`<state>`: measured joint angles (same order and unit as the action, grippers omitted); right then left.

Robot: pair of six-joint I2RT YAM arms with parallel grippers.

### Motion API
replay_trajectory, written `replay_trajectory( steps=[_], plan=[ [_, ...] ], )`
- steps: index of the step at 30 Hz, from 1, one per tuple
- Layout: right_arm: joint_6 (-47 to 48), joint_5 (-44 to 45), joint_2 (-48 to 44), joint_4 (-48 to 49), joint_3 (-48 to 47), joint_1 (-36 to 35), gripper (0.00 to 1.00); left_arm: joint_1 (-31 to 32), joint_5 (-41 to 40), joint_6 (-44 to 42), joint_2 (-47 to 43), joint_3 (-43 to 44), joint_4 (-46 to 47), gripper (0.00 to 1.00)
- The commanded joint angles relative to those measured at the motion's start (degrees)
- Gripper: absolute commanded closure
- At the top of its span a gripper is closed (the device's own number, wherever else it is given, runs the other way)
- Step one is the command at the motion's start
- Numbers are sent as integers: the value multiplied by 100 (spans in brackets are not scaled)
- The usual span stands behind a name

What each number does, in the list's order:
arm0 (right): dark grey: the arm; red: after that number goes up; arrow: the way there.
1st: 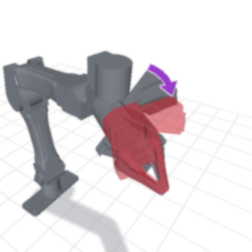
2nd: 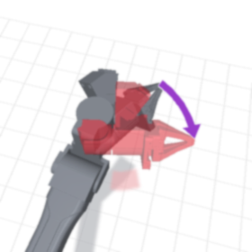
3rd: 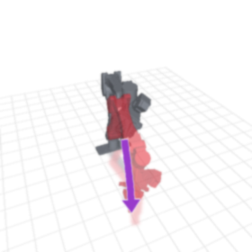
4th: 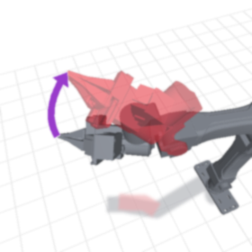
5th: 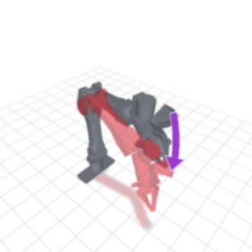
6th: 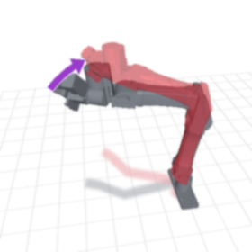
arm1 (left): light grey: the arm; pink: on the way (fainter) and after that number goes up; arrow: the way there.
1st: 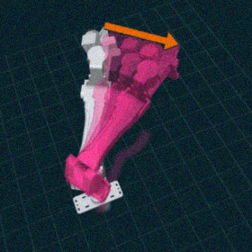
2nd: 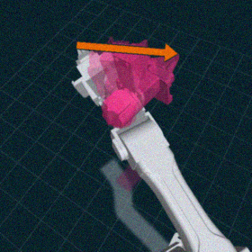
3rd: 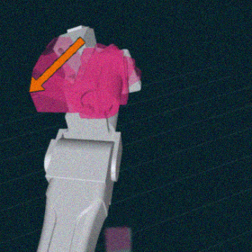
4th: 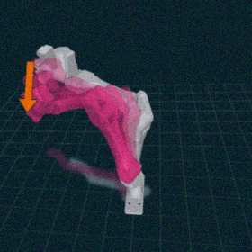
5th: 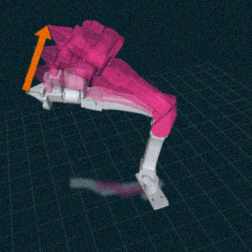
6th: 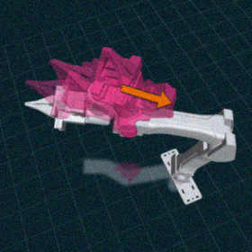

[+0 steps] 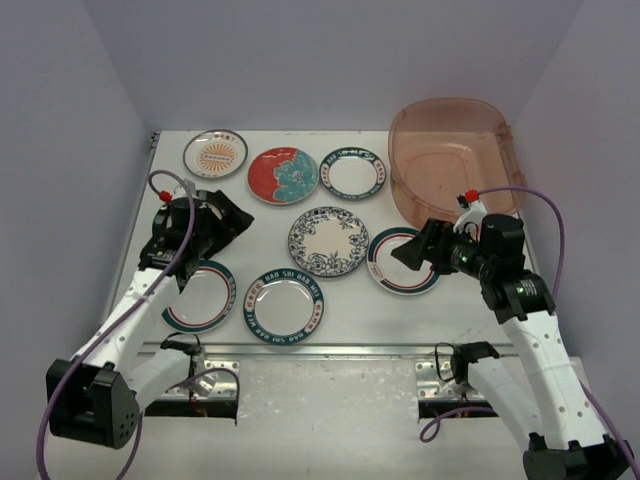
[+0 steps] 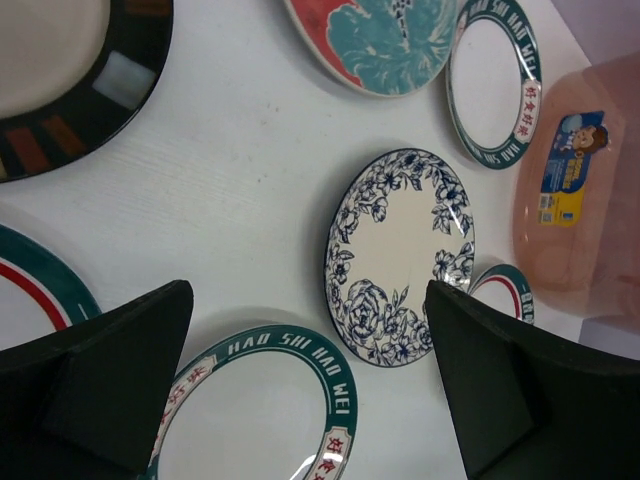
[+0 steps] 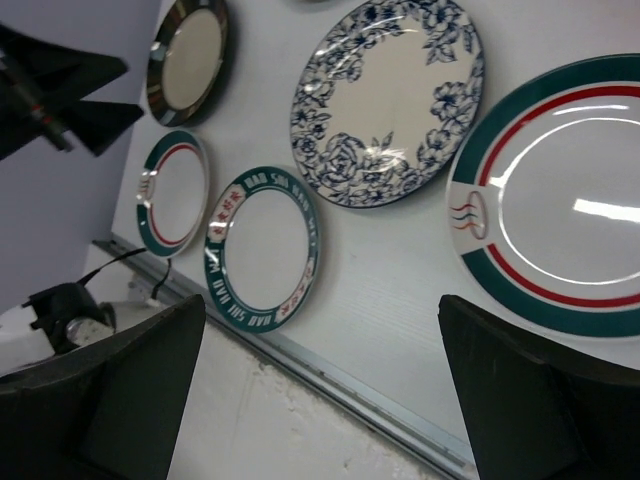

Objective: Place the plates into the plastic bin on the countertop

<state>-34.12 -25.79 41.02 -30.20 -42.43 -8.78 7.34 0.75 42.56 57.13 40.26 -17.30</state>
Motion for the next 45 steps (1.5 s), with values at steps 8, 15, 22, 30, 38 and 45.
replay_trajectory(
  steps=[8,15,22,30,38,45],
  plan=[
    [-357,-1234,-179,1113,88,-28,1,-64,77,1269,2924,622,2882,0],
    [-281,-1253,-171,1111,69,-35,1,-41,297,1588,4657,1652,3087,7],
    [-236,-1208,-129,1209,164,-37,1,-39,100,1712,5587,2330,2751,18],
    [-160,-1029,-156,1166,147,-45,1,-39,8,1778,6052,2647,2577,50],
    [-103,-823,-269,1190,137,-45,1,-57,-200,1924,6072,2541,2574,100],
    [-117,-830,-192,1187,129,-44,1,-122,-395,1947,4813,1827,3474,100]
  ],
)
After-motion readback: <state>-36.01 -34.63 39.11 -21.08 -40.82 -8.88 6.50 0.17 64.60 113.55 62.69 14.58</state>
